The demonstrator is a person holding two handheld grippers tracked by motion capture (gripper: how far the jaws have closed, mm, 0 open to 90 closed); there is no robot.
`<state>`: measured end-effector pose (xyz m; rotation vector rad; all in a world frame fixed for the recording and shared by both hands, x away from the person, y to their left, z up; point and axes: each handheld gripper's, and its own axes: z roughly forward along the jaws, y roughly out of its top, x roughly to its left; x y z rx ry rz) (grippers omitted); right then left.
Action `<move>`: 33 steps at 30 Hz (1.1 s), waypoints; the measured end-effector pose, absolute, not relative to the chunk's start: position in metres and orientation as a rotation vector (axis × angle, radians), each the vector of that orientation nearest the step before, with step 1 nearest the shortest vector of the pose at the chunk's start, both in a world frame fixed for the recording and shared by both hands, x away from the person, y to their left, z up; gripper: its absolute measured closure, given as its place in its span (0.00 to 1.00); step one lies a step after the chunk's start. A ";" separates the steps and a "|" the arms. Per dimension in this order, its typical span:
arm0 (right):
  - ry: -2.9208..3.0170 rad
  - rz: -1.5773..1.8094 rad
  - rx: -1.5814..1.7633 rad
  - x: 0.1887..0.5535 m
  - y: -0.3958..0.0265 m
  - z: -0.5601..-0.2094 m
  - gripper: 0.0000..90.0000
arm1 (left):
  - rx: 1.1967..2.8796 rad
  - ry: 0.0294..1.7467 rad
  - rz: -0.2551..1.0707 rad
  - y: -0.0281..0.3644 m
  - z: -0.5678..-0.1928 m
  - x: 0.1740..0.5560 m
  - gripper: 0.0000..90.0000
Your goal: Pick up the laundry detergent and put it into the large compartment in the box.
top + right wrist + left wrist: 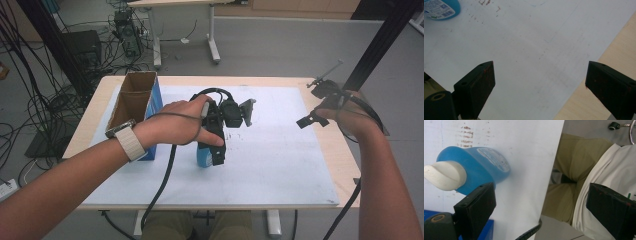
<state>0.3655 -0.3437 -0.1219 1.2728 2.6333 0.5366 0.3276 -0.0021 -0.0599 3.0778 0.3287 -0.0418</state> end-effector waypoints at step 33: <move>2.625 0.562 1.292 0.365 -0.353 -0.127 0.10 | 2.951 0.847 -0.007 0.005 -0.033 0.350 0.09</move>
